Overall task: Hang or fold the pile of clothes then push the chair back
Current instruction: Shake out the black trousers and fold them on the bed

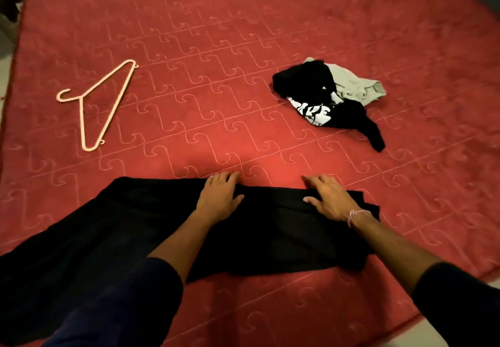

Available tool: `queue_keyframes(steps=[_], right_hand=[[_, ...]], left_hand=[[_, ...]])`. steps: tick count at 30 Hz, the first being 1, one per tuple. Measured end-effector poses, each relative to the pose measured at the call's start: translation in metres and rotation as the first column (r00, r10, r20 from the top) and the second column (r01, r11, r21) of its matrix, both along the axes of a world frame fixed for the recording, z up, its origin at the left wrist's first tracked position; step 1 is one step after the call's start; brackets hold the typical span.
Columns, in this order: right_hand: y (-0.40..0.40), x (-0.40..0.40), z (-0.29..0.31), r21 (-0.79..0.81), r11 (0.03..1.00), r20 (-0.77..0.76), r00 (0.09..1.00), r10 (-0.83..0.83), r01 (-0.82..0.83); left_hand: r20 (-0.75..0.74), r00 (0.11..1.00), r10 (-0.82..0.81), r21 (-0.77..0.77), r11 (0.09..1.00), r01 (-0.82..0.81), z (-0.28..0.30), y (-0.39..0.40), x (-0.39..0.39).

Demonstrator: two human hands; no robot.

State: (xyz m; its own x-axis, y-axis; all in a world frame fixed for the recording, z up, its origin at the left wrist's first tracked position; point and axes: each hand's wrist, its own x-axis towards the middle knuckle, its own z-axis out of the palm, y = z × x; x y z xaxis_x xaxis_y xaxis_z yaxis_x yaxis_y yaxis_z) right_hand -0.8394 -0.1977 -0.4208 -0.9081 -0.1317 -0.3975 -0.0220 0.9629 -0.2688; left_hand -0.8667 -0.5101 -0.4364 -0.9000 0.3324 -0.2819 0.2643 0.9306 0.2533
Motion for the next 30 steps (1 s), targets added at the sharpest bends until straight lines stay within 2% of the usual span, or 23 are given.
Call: queue_keyframes(steps=[2, 6, 8, 11, 14, 16, 19, 21, 23, 24, 27, 30], right_hand=[[0.007, -0.017, -0.004, 0.067, 0.992, -0.009, 0.994, 0.105, -0.104], [0.025, -0.043, -0.002, -0.109, 0.973, 0.083, 0.974, 0.212, -0.203], [0.037, -0.054, -0.004, -0.215, 0.966, 0.089, 0.982, 0.169, -0.147], [0.050, -0.069, -0.009, -0.288, 0.952, 0.085, 0.987, 0.134, -0.104], [0.059, -0.077, -0.017, -0.236, 0.969, 0.071, 0.993, 0.095, -0.076], [0.066, -0.082, -0.022, -0.160, 0.987, -0.015, 1.000, 0.020, -0.022], [0.074, -0.081, -0.020, -0.226, 0.974, -0.096, 0.995, -0.033, 0.010], [0.071, -0.071, -0.014, -0.220, 0.964, -0.076, 0.988, 0.132, -0.146], [0.067, -0.059, -0.015, -0.087, 0.937, -0.044, 0.941, 0.334, -0.337], [0.068, -0.058, -0.018, -0.086, 0.929, -0.030, 0.933, 0.359, -0.361], [0.073, -0.073, -0.024, -0.279, 0.939, -0.034, 0.979, 0.201, -0.203], [0.078, -0.092, -0.024, -0.328, 0.935, -0.072, 0.990, 0.118, -0.135]], left_hand=[[0.008, 1.000, 0.026, -0.033, 0.999, -0.026, 0.002, 0.018, -0.010], [0.180, 0.982, -0.059, -0.002, 0.998, 0.061, 0.004, 0.053, -0.033], [0.238, 0.967, -0.096, 0.062, 0.995, 0.083, 0.003, 0.064, -0.045], [0.234, 0.970, -0.071, 0.131, 0.991, 0.041, 0.004, 0.076, -0.062], [0.222, 0.975, -0.027, 0.156, 0.988, -0.008, 0.003, 0.081, -0.074], [0.227, 0.974, -0.018, 0.174, 0.985, -0.023, 0.001, 0.080, -0.079], [0.226, 0.974, 0.003, 0.234, 0.971, -0.058, -0.001, 0.078, -0.080], [0.211, 0.977, 0.015, 0.243, 0.968, -0.067, 0.000, 0.080, -0.079], [0.168, 0.986, 0.020, 0.239, 0.969, -0.060, -0.001, 0.082, -0.076], [0.130, 0.991, 0.014, 0.230, 0.972, -0.043, -0.002, 0.084, -0.073], [-0.009, 0.999, -0.052, 0.185, 0.981, 0.053, -0.002, 0.087, -0.064], [0.018, 0.986, -0.164, 0.133, 0.978, 0.160, -0.002, 0.094, -0.058]])
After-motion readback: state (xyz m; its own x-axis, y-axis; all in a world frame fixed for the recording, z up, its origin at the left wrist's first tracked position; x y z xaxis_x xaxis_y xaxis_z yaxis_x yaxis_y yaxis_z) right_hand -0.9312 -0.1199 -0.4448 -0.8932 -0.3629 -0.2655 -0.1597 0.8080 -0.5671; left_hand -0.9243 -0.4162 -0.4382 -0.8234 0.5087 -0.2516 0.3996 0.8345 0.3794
